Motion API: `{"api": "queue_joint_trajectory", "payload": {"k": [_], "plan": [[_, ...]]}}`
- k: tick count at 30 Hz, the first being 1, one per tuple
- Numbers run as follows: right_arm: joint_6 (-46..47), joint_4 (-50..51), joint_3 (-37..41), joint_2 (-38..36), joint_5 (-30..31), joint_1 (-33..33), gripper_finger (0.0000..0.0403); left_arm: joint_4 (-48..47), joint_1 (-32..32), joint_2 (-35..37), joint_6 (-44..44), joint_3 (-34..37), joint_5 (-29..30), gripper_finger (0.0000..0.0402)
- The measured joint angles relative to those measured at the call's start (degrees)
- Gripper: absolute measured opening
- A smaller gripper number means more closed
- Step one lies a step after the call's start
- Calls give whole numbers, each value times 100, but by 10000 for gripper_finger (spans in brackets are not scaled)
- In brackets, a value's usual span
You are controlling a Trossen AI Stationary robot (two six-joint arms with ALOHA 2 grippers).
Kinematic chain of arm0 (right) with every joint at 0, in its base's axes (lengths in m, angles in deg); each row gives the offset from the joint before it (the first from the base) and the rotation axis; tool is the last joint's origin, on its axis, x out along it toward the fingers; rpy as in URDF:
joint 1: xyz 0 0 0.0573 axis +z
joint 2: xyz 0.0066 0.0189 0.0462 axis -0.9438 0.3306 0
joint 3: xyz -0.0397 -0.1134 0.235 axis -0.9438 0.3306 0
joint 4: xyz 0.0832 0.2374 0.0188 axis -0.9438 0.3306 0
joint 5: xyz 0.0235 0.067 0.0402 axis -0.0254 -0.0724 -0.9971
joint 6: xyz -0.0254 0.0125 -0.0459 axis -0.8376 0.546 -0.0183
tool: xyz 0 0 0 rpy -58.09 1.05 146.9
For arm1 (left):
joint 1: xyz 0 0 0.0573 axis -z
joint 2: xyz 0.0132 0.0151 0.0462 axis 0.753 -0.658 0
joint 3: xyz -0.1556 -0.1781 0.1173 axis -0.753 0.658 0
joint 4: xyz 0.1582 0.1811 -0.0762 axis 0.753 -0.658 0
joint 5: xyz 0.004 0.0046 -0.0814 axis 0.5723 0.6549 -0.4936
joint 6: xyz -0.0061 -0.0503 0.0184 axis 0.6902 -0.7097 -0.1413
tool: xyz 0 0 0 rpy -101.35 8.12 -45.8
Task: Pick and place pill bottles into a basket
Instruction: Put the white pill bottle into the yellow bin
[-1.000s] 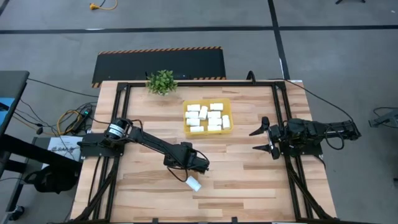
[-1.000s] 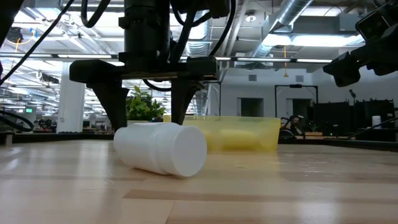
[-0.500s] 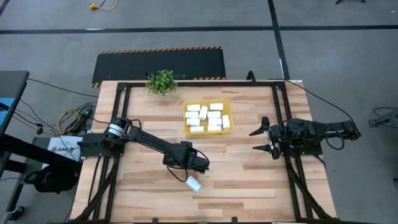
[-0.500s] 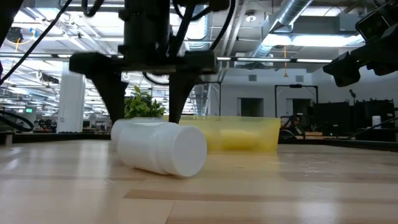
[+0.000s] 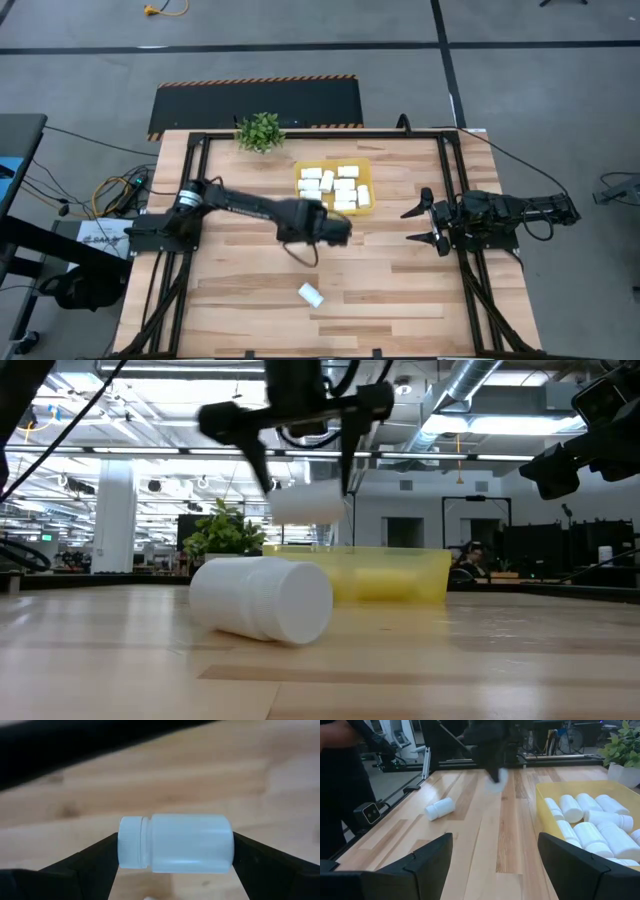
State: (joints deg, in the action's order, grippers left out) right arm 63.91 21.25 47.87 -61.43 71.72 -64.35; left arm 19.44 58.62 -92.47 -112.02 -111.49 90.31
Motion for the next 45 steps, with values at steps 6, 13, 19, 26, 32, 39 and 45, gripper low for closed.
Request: {"api": "queue_joint_trajectory", "payload": {"k": [6,13,19,26,32,39,45], "plan": [[0,0,0,0,-1,0,286,-126,-699,0,365,-666,138,334],[0,0,0,-1,0,0,286,-89,-1586,-68,754,-778,-150,334],[0,-2,0,-2,-2,0,286,75,-1988,-226,1005,-583,-501,334],[0,-4,0,6,-1,-1,286,40,-2106,-483,1136,-389,-758,334],[0,-4,-1,-5,1,0,286,74,-2078,-661,1151,-384,-973,334],[0,-6,0,-2,0,0,286,85,-2058,-693,1132,-385,-921,335],[0,-2,0,1,1,0,286,95,-2058,-693,1131,-385,-848,335]]}}
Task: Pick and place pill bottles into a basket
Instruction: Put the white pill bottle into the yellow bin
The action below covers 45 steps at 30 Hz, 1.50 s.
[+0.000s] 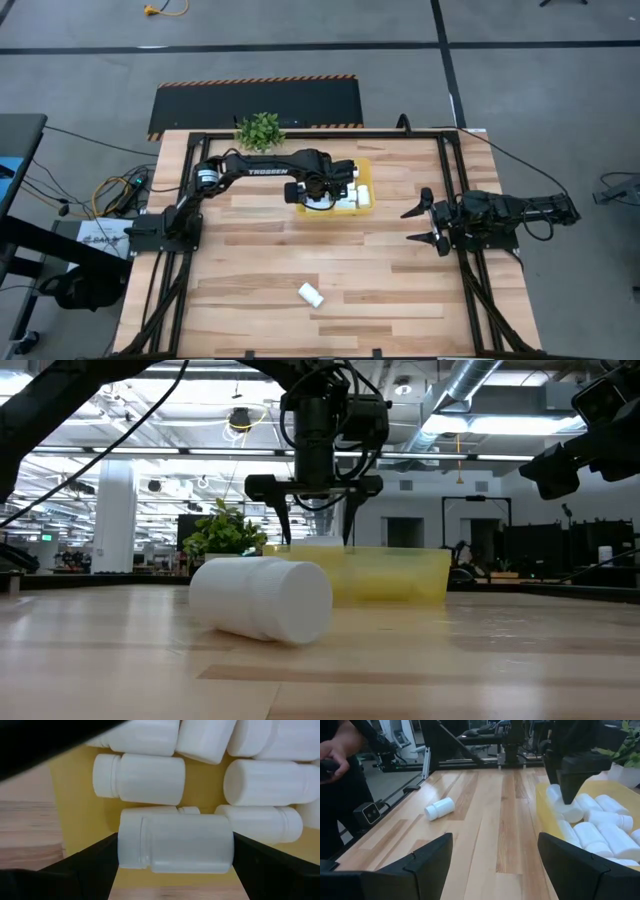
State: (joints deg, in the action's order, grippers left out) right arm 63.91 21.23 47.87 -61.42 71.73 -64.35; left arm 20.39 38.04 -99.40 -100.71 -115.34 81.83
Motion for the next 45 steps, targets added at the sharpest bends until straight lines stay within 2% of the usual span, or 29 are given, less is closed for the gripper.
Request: {"api": "queue_joint_trajectory", "payload": {"k": [14,35,39,45], "plan": [[0,0,-2,0,-1,1,286,293,133,0,-245,0,174,335],[0,2,0,0,-1,-1,286,183,243,2,57,0,661,335],[0,2,-1,0,-1,0,286,242,251,2,62,0,548,335],[0,2,0,0,-1,1,286,236,304,4,87,0,687,345]]}}
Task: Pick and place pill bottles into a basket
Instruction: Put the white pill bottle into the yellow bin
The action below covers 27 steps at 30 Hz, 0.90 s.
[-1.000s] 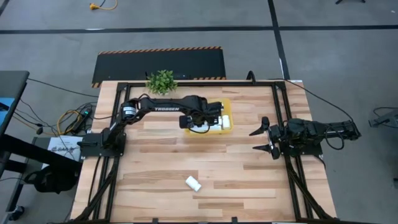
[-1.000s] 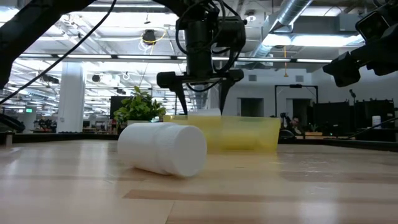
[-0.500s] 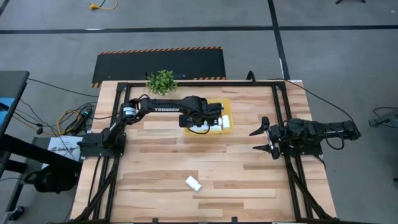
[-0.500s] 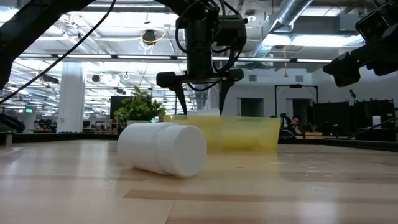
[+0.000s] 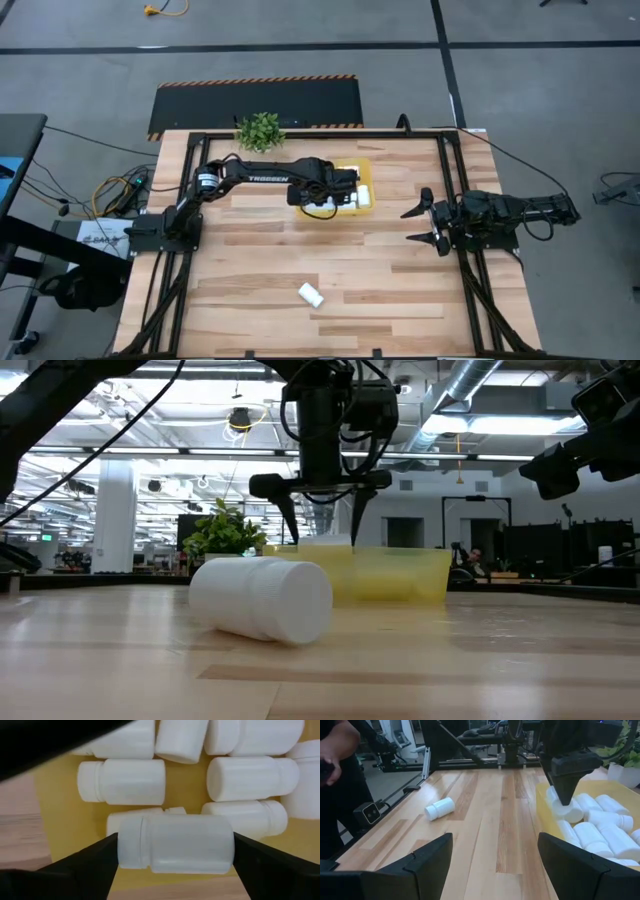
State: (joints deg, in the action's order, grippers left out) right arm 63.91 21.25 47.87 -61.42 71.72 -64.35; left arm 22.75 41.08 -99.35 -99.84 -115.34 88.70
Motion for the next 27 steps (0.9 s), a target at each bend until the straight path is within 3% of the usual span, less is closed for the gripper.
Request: {"api": "queue_joint_trajectory", "payload": {"k": [6,15,20,27], "plan": [[0,0,-2,0,0,0,286,-78,-9,2,-13,0,37,394],[0,0,-2,0,0,0,286,-602,85,11,-239,-350,29,398],[0,0,-2,0,0,-2,286,-1417,500,18,-507,-926,363,398],[0,0,0,0,0,-1,286,-2290,1342,17,-799,-1298,291,399]]}}
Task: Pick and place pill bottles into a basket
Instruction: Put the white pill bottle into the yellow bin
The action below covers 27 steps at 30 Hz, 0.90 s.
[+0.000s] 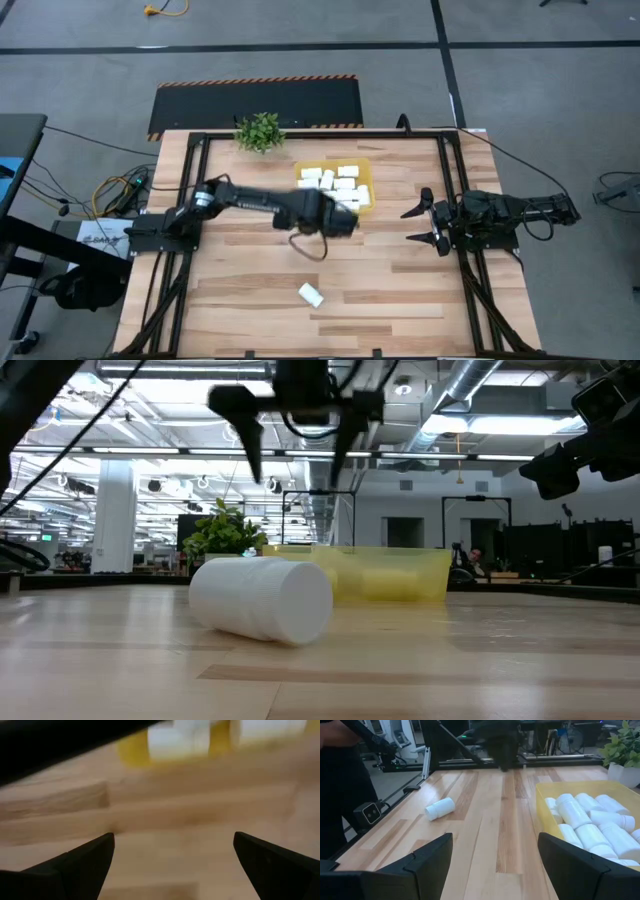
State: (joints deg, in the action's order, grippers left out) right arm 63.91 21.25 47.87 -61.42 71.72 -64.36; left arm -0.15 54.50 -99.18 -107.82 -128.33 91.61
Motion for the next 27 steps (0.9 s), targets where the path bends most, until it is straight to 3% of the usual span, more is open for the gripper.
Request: {"api": "queue_joint_trajectory", "payload": {"k": [5,19,27], "plan": [[0,0,-2,0,0,1,286,-154,665,-2,722,-9,-47,399],[0,0,-2,0,0,1,286,-118,2317,-11,1596,-7,-152,399],[0,1,-2,0,0,0,286,1149,2555,-20,1370,331,-84,399]]}}
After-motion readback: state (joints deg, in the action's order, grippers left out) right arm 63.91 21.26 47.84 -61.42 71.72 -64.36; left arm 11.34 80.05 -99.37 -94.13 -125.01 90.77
